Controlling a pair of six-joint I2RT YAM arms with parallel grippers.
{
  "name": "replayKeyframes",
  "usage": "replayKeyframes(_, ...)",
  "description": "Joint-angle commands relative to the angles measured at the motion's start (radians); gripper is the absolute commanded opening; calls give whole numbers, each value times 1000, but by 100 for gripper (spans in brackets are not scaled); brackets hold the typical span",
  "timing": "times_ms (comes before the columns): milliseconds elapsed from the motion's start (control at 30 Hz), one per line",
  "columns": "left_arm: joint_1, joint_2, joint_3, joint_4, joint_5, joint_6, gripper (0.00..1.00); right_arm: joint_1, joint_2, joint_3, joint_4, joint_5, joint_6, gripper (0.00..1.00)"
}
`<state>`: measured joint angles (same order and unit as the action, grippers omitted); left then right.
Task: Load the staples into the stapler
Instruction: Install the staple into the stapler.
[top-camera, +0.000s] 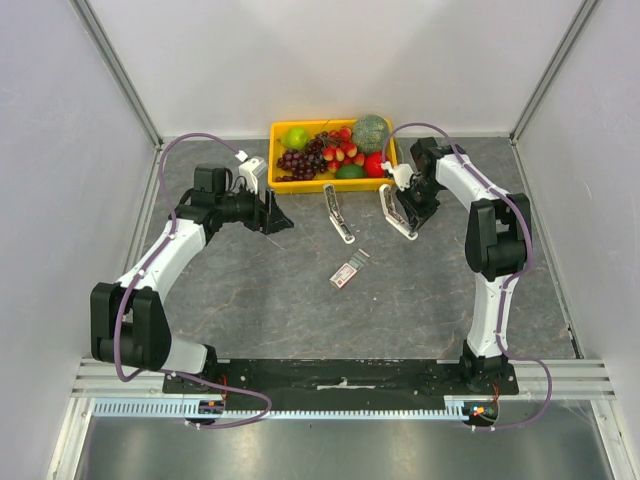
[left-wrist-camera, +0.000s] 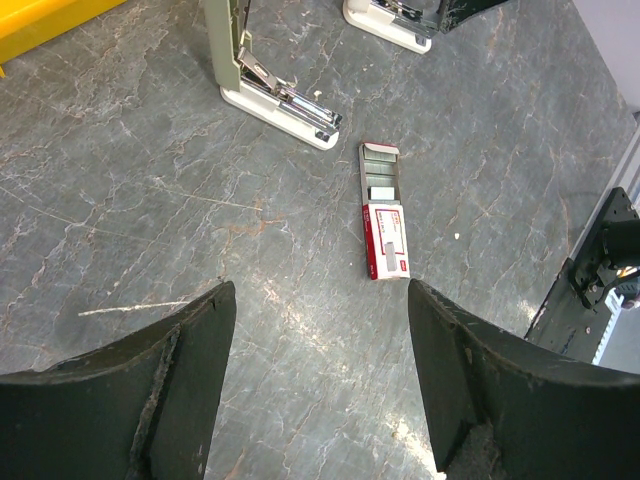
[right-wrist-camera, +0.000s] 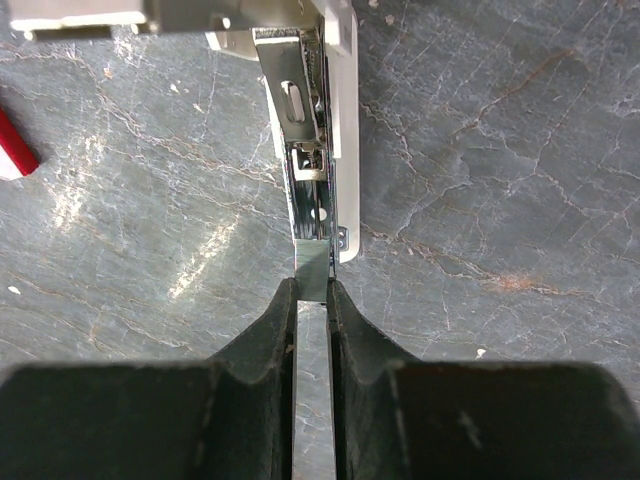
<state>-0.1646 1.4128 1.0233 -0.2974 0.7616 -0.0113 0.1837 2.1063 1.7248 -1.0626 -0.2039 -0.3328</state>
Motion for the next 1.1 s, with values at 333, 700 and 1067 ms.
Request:
replayKeyframes(333,5,2,-3,32,18,25,76,16,-32,16,6,23,-3,26)
replayKeyframes(700,5,2,-2,32,18,25,76,20,-35,19,10,38,-3,26)
replayKeyframes(1067,5,2,0,34,16,25,76,22,-45,18,10,37,-2,15)
